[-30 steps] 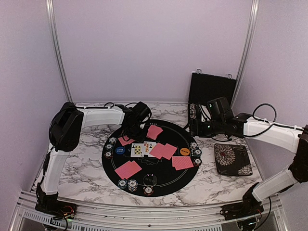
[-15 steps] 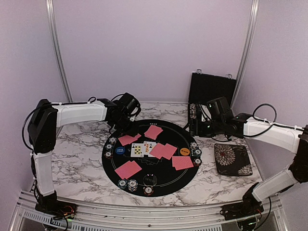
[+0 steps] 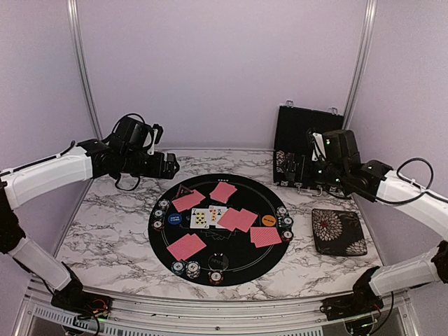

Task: Distribute texas hold em gaming equipment
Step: Reset both arms

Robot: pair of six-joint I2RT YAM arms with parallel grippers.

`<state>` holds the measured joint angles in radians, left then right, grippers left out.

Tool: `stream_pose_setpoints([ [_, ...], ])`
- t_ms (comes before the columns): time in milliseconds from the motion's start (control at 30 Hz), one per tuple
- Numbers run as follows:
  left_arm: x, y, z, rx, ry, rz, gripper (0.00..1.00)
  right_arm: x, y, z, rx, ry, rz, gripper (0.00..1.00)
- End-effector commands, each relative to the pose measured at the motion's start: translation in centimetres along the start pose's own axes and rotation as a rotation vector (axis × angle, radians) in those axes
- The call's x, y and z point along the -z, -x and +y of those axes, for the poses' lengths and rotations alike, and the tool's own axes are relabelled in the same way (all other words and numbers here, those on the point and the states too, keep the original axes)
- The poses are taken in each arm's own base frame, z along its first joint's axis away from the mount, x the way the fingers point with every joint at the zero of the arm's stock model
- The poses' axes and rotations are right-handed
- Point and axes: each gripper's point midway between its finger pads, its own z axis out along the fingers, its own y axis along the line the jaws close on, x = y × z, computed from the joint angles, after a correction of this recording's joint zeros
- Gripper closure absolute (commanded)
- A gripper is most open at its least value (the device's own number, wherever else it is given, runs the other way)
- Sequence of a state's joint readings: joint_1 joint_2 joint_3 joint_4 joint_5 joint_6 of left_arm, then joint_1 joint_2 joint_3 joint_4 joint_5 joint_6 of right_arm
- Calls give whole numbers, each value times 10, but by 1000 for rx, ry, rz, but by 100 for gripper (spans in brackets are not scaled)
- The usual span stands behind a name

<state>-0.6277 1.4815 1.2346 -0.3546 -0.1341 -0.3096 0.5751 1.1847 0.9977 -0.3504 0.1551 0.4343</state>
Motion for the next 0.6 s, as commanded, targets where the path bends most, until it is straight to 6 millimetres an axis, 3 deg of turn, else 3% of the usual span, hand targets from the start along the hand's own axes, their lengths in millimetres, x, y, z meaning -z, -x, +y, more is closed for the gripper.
stream_pose_setpoints([
  [0,34,23,12,50,25,-128,1,45,37,-17,-6,-85,-176,1],
  [100,56,29,20,74,31,-185,1,72,45,-26,-10,-96,-258,2],
  [267,77,29,28,122,36,-242,1,99,46,-39,-7,-124,-324,2],
  [400,85,28,31,148,32,-265,1,110,48,-45,-7,-142,-359,1],
  [567,89,29,31,157,25,-284,1,108,50,-47,-8,-163,-365,1],
])
